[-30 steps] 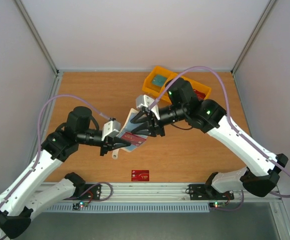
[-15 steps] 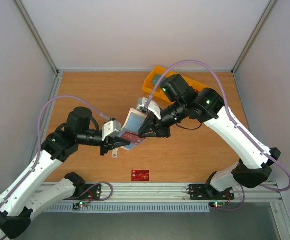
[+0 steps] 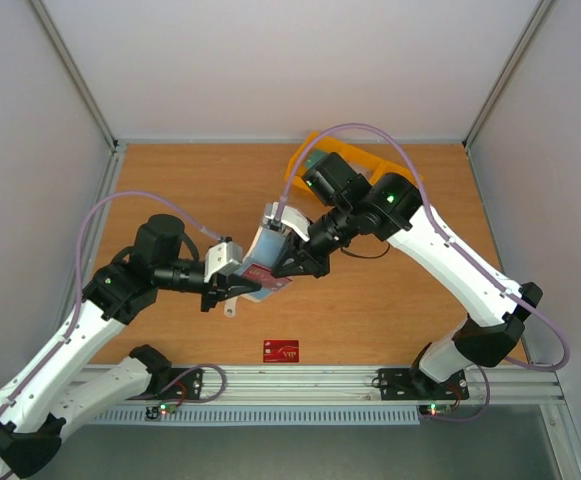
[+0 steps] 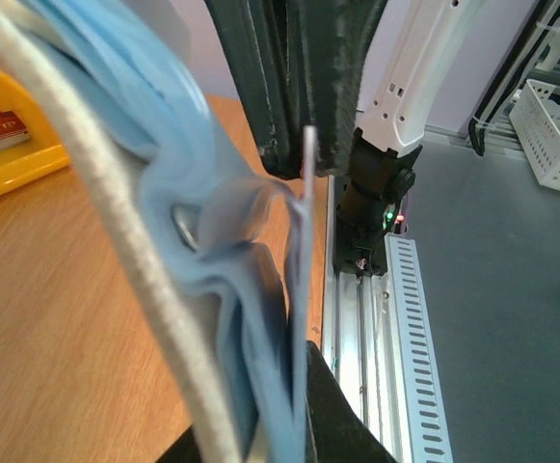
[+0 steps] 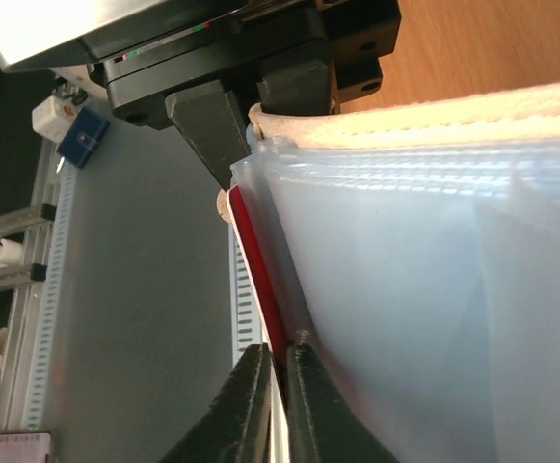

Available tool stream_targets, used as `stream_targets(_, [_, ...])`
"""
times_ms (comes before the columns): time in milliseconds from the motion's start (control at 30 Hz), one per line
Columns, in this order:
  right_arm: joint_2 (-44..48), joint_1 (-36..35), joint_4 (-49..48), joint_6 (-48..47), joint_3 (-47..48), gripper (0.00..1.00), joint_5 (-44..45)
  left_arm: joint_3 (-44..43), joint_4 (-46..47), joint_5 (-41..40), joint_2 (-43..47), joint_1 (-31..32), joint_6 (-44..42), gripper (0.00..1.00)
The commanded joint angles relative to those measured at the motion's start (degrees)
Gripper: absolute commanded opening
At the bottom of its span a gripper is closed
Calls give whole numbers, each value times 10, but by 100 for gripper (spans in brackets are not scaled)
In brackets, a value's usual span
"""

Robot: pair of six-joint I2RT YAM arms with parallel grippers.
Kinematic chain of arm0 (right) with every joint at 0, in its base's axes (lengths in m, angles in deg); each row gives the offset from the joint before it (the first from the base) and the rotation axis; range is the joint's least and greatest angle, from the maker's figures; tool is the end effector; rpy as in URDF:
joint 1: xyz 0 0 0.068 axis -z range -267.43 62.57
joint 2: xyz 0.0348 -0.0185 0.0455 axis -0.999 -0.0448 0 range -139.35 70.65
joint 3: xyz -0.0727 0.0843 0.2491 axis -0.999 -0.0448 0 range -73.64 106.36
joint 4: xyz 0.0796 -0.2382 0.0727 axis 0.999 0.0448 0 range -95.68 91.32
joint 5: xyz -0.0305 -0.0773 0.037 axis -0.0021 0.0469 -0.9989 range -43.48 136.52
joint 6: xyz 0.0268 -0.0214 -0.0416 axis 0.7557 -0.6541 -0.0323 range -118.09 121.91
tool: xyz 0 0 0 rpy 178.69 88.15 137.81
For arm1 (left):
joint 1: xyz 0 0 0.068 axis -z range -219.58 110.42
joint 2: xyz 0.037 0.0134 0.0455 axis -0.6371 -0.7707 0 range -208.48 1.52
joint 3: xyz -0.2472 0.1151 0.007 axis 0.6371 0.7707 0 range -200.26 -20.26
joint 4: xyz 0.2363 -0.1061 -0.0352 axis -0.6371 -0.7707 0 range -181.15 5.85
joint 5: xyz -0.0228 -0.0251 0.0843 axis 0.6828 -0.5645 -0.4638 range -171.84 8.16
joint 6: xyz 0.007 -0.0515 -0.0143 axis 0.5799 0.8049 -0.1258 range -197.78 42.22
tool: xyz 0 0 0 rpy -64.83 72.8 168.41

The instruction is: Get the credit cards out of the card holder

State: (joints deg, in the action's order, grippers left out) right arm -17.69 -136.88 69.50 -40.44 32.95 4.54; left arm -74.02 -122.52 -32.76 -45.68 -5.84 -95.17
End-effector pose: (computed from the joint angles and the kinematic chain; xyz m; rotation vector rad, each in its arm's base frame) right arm 0.1647 0.2291 0.4269 -1.9492 1.5012 0.9811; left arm 0.1180 -0.1111 0.3435 1.3372 1.6039 -1.0746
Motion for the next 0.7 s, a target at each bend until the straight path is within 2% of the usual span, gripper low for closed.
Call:
stream_targets(0, [-1, -5, 10, -12, 12, 5, -4, 0, 19, 7, 1, 3, -8, 0])
stream_targets(500, [9, -5, 16, -23, 8, 7, 40, -2, -32, 32, 10, 10, -107, 0])
stream_targets(667, [12, -20, -7, -13, -10, 5, 102, -1, -3, 30, 8, 13, -86, 0])
